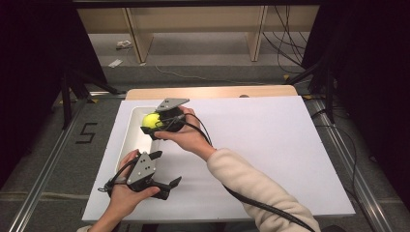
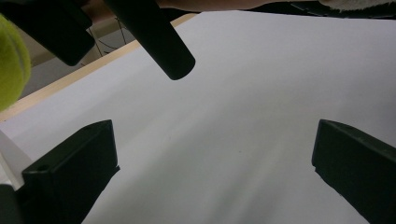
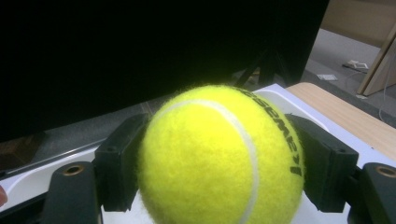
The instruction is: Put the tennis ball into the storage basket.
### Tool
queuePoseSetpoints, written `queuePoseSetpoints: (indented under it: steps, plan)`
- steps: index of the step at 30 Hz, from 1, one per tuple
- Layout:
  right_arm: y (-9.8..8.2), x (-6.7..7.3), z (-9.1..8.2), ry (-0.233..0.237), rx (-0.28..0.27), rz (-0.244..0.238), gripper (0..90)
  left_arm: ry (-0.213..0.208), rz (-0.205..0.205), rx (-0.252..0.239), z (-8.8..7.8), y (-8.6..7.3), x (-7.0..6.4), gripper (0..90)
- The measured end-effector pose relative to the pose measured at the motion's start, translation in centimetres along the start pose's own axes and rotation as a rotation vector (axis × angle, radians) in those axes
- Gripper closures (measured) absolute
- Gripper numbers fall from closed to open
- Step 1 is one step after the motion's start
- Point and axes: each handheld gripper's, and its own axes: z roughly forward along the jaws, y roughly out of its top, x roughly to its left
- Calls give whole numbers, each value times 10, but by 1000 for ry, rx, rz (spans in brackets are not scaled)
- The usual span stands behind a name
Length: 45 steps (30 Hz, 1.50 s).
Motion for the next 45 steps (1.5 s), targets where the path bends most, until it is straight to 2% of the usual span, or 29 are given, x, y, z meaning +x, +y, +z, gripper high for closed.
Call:
queuePoseSetpoints:
  steps: [45]
  plan:
    - [6, 2, 17, 9, 20, -7, 266, -1, 5, 1, 0, 0, 0, 0]
